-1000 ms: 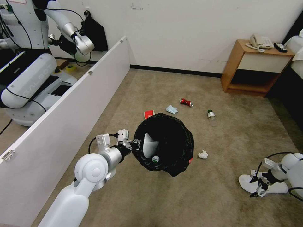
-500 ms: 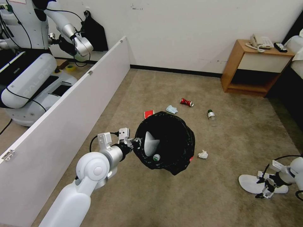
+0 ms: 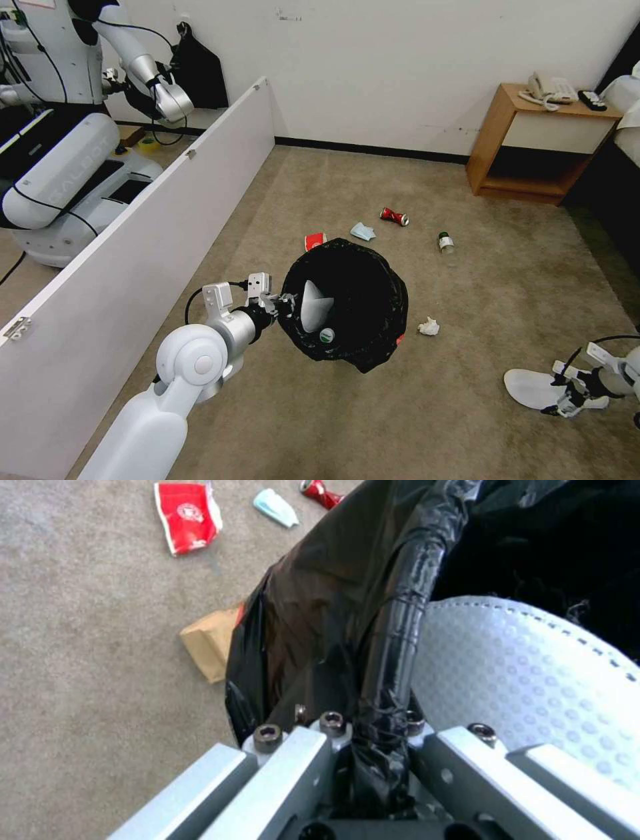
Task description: Pick up the trash bin and place the garbage on the floor into it.
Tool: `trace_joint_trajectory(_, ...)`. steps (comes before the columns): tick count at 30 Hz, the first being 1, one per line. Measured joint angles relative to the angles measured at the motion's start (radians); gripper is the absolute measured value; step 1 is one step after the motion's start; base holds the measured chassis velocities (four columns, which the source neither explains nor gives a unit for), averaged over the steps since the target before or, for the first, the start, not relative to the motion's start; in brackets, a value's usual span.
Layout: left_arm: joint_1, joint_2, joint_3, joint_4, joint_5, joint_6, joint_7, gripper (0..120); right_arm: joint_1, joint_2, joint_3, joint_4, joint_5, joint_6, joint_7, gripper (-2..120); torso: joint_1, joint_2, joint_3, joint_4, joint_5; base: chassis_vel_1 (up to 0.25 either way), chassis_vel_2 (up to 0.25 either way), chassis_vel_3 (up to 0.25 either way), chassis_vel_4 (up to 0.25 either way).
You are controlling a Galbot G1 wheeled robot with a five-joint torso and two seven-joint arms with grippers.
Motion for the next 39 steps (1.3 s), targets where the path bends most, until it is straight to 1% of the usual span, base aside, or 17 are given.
trace_joint_trajectory(4, 0.000, 0.001, -0.001, -0.007, -0.006, 0.000, 0.000, 0, -0.008, 0.008, 0.008, -0.004, 0.024, -0.007, 0.043, 100, 0.000, 0.000, 0.000, -0.0001, 0.0000, 0.000, 0.000, 0.000, 0.000)
trace_joint_trajectory(11, -0.003, -0.004, 0.000, -0.005, -0.007, -0.001, -0.001, 0, 0.004, 0.021, 0.001, -0.010, 0.051, -0.018, 0.077, 100, 0.000, 0.000, 0.000, 0.0000, 0.0000, 0.000, 0.000, 0.000, 0.000)
trace_joint_trajectory(32, 0.000, -0.011, -0.005, 0.004, -0.006, -0.003, 0.001, 0, 0.020, 0.051, -0.022, -0.027, 0.052, -0.035, 0.131, 100, 0.000, 0.000, 0.000, 0.0000, 0.0000, 0.000, 0.000, 0.000, 0.000)
trace_joint_trajectory(35, 0.002, -0.015, -0.006, 0.009, -0.001, -0.004, 0.005, 0, 0.018, 0.062, -0.022, -0.031, 0.052, -0.038, 0.159, 100, 0.000, 0.000, 0.000, 0.0000, -0.0001, 0.000, 0.000, 0.000, 0.000)
trace_joint_trajectory(39, 0.001, -0.015, -0.007, 0.011, -0.001, -0.005, 0.006, 0, 0.016, 0.064, -0.023, -0.031, 0.052, -0.039, 0.167, 100, 0.000, 0.000, 0.000, 0.0000, -0.0001, 0.000, 0.000, 0.000, 0.000)
